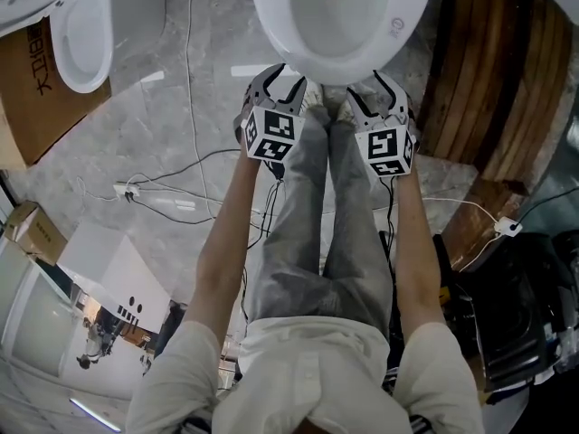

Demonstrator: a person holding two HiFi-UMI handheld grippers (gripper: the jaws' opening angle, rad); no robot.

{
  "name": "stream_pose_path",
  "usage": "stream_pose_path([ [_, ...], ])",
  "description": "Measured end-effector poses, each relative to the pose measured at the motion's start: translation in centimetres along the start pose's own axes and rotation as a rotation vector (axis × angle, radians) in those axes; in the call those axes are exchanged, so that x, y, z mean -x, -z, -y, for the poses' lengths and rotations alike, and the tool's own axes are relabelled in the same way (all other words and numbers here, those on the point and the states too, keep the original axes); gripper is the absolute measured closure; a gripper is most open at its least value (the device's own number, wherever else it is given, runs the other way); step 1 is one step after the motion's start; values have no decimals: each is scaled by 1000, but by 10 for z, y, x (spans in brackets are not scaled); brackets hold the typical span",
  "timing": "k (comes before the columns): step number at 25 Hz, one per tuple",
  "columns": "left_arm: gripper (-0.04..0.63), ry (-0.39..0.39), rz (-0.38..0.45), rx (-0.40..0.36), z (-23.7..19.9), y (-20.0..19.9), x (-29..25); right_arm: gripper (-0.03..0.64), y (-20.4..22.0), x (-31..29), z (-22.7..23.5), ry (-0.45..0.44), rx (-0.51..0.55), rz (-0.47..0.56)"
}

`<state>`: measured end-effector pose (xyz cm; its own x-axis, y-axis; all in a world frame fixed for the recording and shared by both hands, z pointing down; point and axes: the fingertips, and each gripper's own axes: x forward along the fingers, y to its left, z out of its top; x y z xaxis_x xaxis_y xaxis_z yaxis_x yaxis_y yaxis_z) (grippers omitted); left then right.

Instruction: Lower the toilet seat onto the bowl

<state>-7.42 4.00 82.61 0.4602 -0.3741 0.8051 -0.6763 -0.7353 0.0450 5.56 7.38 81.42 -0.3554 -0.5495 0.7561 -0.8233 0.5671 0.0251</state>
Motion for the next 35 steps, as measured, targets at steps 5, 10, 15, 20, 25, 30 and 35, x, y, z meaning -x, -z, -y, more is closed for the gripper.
stream_pose_path([
  [5, 454, -21, 103, 23, -8, -35, 23, 410, -39, 19, 10, 24, -35, 99],
  [10, 499, -30, 216, 32, -13, -77, 47, 477, -91, 47, 24, 58, -66, 239],
  [15, 557, -31, 348, 42, -17, -121, 74, 595, -126, 74, 37, 100, -107, 334],
  [20, 581, -19, 410, 42, -16, -142, 85, 612, -147, 85, 40, 100, -131, 378],
  [25, 581, -12, 420, 44, -17, -147, 86, 612, -151, 84, 43, 108, -153, 382],
  [30, 581, -7, 426, 48, -17, -152, 86, 612, -150, 83, 46, 111, -165, 377],
  [35, 581, -9, 427, 53, -21, -155, 85, 612, -151, 81, 49, 116, -167, 369],
])
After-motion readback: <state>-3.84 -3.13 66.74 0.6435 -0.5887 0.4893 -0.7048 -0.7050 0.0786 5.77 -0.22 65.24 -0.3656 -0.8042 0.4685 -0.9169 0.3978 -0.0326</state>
